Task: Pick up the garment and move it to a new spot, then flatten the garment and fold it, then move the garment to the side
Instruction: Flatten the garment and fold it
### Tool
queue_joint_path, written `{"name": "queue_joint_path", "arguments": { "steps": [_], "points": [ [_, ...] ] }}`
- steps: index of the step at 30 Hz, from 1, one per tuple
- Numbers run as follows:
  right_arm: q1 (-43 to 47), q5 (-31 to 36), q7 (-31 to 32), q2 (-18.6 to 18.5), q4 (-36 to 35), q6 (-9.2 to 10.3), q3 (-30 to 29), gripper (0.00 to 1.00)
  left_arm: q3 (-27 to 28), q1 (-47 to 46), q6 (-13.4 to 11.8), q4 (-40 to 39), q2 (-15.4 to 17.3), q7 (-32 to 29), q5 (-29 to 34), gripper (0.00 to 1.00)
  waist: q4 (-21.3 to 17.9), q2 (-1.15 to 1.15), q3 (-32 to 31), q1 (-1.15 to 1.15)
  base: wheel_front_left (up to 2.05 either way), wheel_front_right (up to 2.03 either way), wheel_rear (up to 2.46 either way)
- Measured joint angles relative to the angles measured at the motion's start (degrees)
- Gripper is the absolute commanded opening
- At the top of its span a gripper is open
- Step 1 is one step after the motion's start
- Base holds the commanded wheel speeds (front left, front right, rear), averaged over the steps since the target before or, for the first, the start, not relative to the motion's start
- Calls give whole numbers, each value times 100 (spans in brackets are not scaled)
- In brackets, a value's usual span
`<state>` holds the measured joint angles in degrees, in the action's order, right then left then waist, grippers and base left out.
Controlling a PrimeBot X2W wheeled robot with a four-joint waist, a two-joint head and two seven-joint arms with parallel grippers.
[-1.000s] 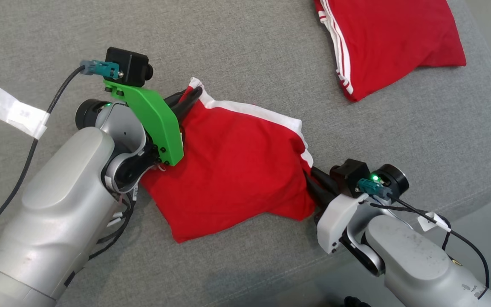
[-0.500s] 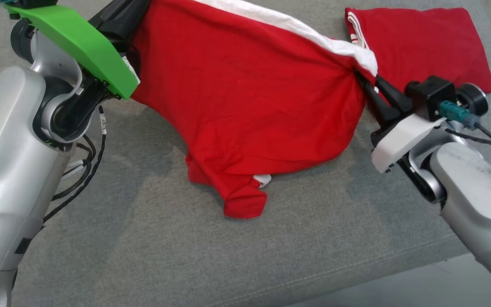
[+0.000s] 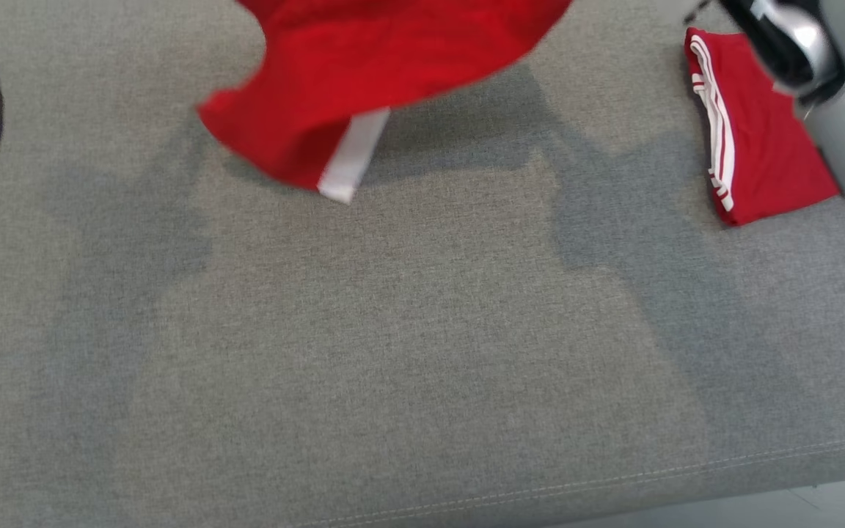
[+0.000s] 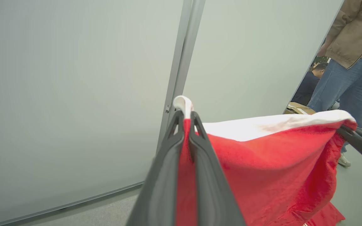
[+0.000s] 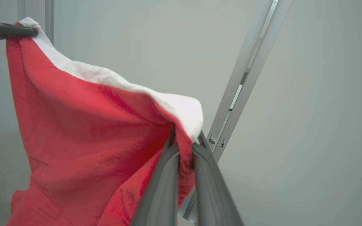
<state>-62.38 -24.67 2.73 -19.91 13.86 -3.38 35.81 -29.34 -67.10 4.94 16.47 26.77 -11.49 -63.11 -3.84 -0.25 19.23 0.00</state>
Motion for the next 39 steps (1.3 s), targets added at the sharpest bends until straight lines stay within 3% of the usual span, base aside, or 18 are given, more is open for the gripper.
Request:
{"name": "queue_joint_path", "arguments": {
  "steps": [5, 9, 15, 21, 25, 26, 30, 31, 32, 39],
  "points": [
    [-803, 426, 1, -131, 31, 257, -221, 0, 156, -469, 27, -133, -73, 368, 163, 0, 126, 0, 227, 0, 0, 0, 0],
    [-551, 656, -172, -333, 143, 289, -45, 0, 136, -182, 120, -349, -129, 756, 198, 0, 291, 0, 376, 0, 0, 0, 0],
    [1524, 466, -517, -348, 561, 400, 246, 0, -93, 1918, 186, -423, -399, 1306, -179, 0, 525, 0, 485, 0, 0, 0, 0],
    [3086, 229, -789, -348, 784, 457, 503, 0, -402, 3560, 189, -452, -381, 1666, -350, 0, 558, 0, 292, 0, 0, 0, 0],
    [3482, 141, -928, -374, 800, 455, 604, 15, -421, 4109, 196, -570, -378, 1897, -400, 0, 519, 0, 93, 0, 0, 0, 0],
    [3550, 143, -935, -381, 809, 453, 665, 26, -424, 4216, 196, -594, -379, 1961, -406, 0, 508, 0, 42, 0, 0, 0, 0],
    [3717, 174, -1033, -427, 811, 446, 799, 44, -464, 4593, 197, -649, -385, 2189, -405, 0, 465, 0, -152, 0, 0, 0, 0],
    [3733, 218, -1033, -471, 811, 441, 853, 62, -497, 4664, 197, -677, -389, 2227, -403, 0, 457, 0, -196, 0, 0, 0, 0],
    [3752, 255, -1034, -522, 810, 441, 882, 100, -553, 4730, 197, -714, -393, 2261, -397, 0, 451, 0, -239, 0, 0, 0, 0],
    [4065, 309, -1033, -717, 791, 447, 939, 100, -653, 5064, 197, -838, -398, 2403, -274, 0, 485, 0, -425, 0, 0, 0, 0]
  ]
}}
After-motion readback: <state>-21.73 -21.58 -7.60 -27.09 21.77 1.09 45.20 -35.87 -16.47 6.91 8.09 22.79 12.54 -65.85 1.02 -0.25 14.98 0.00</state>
